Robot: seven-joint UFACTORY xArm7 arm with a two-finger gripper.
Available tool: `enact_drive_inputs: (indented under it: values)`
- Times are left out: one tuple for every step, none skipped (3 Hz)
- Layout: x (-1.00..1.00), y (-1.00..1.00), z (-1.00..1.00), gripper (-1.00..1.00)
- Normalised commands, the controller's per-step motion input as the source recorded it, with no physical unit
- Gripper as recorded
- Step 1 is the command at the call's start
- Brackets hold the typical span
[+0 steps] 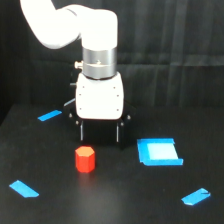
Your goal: Pick up the red object from the table
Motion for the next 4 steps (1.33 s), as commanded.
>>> enact_drive_inputs:
  values:
    - [0.16,-0.79,-0.03,0.93]
    - [-0.07,-0.63,0.01,0.95]
    - [-0.06,-0.47,-0.09,0.41]
    - [-0.07,-0.48,-0.02,0.46]
